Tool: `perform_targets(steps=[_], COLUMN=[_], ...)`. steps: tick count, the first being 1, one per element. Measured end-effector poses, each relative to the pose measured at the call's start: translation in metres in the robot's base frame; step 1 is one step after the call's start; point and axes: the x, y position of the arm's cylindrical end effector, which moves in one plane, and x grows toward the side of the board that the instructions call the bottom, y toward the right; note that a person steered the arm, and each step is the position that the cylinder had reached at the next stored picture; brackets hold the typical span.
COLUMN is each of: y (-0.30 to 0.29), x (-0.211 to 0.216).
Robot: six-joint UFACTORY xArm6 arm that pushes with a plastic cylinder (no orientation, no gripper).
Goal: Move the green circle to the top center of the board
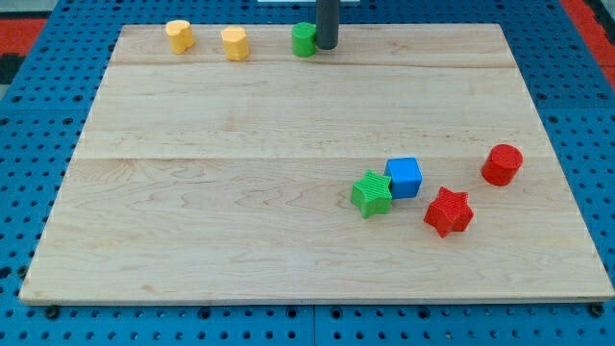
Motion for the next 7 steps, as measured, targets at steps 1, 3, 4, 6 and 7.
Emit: perform_targets(steps=[1,3,4,6,7], y=[0.060,0.007,-0.042,-0.076,-0.068], x=[-0.008,-0.047,-0.045,-0.015,-0.014])
